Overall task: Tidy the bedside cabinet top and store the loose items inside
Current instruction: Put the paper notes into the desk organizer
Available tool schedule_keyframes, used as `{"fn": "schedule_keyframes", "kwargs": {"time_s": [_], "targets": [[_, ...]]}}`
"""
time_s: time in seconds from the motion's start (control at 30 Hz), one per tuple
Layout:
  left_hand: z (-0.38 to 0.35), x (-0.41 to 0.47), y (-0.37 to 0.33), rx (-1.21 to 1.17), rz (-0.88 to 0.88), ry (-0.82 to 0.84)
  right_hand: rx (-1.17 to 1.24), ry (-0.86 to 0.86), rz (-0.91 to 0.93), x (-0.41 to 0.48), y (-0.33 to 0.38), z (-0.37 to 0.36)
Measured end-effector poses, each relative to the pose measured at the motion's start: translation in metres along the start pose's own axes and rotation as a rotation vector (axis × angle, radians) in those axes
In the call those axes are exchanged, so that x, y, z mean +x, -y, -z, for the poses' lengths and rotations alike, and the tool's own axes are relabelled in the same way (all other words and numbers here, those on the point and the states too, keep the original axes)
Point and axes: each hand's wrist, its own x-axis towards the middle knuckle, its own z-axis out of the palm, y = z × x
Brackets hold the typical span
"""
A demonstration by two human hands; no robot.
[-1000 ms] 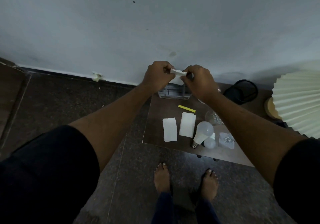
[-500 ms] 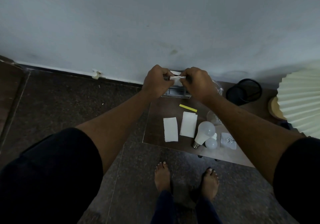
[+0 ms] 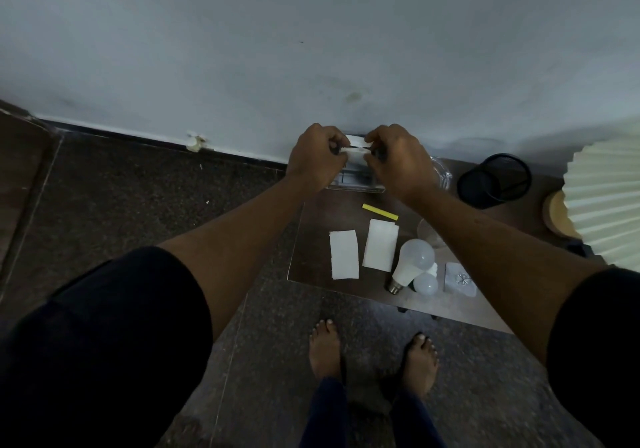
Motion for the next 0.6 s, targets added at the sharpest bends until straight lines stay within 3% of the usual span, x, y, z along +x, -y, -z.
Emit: {"fn": "schedule_keyframes", "kwargs": {"time_s": [0.37, 0.6], "targets": [[0.004, -0.034, -0.007, -0.172, 0.031, -0.158, 0.113, -0.217, -0.058, -0.025, 0.001, 0.007], [-0.007, -0.092, 0.015, -0.229, 0.197, -0.135, 0.198, -0.167, -0.112, -0.075, 0.013, -0.02]]}}
